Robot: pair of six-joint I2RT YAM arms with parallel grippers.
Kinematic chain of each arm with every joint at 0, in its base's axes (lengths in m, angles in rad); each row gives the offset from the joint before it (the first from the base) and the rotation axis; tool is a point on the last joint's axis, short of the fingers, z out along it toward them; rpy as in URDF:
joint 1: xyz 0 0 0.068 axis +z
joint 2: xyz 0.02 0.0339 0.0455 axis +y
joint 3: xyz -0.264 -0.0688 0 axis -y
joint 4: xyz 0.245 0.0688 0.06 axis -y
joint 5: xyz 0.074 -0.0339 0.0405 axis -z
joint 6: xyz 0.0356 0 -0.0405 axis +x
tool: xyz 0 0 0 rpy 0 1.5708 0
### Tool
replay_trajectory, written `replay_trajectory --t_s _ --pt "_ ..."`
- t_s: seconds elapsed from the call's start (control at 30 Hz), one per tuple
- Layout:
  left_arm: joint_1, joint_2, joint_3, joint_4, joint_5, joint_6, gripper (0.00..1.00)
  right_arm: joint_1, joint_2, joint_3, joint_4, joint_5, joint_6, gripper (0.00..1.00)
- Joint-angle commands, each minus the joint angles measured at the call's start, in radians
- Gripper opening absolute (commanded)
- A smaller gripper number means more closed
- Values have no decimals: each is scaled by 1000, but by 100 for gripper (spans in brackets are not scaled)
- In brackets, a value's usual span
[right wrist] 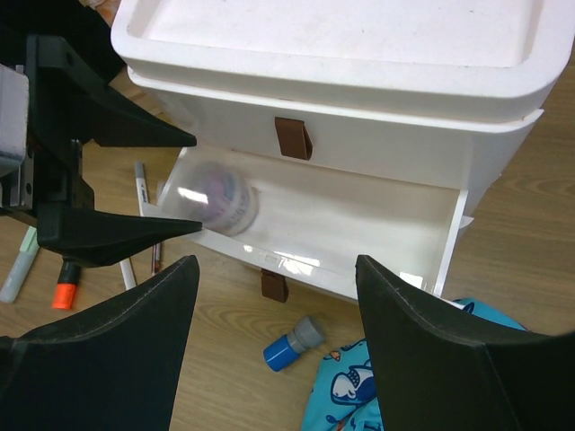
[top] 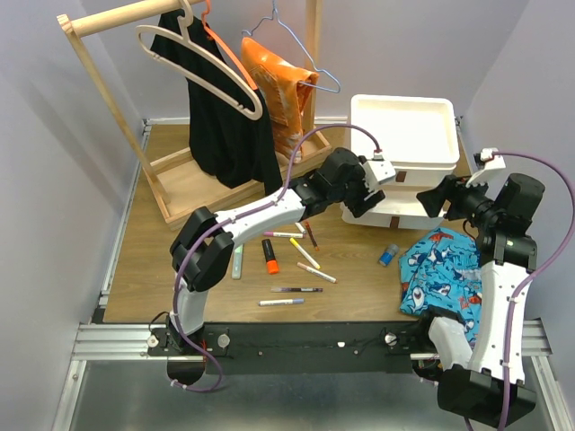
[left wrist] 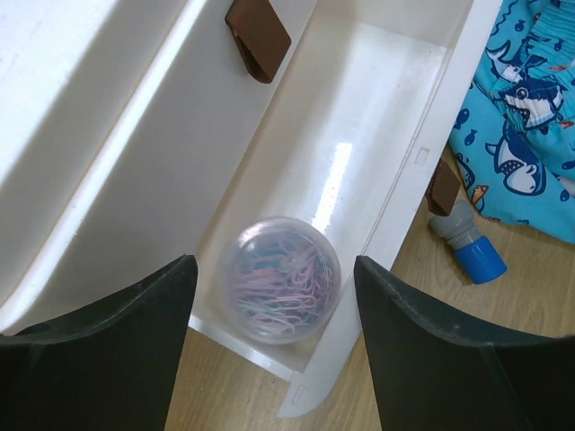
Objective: Sort the stationery into containers
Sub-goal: Place the stationery in the drawer, then pick up the stationery from the center of the board.
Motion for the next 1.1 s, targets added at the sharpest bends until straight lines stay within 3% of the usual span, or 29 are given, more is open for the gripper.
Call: replay_trajectory --t_s 0.0,0.07,0.17,0.27,0.37,0.4,0.43,0.47,0.5,0.6,0.67,0.8,0.9,1.07 --pt "-2 -19 45 -2 -43 -26 84 4 0 -10 -22 18 -18 78" --pt "-3 -28 60 -10 -39 -37 99 4 1 -5 -27 15 -19 78" --pt "-3 -62 84 -31 -27 -64 99 4 7 14 -48 -11 -45 78" --pt "-2 -137 92 -91 -22 -69 99 7 13 68 -128 -86 -194 79" --pt "1 -276 13 -126 -65 -57 99 11 26 116 -311 -189 -500 79" --pt "4 -318 -21 -116 -79 -51 99 13 29 139 -377 -207 -723 79" --pt "12 -400 -53 -113 -92 -46 99 13 41 149 -502 -218 -836 79" --pt "13 -440 -116 -111 -118 -44 99 13 50 157 -564 -220 -945 79" --pt "20 -479 -145 -111 -126 -41 99 13 62 171 -626 -215 -1155 79" --pt "47 -608 -259 -120 -163 -49 99 13 133 176 -831 -174 -1475 79" --pt "79 -677 -341 -123 -172 -76 99 18 145 151 -830 -139 -1562 79" --pt "231 -743 -454 -110 -157 -147 99 33 153 65 -830 -66 -1908 81" --pt "286 -778 -513 -94 -152 -164 99 38 133 -4 -827 -57 -2098 82" --pt "345 -829 -584 -77 -151 -133 99 62 104 -97 -830 -30 -2305 85"
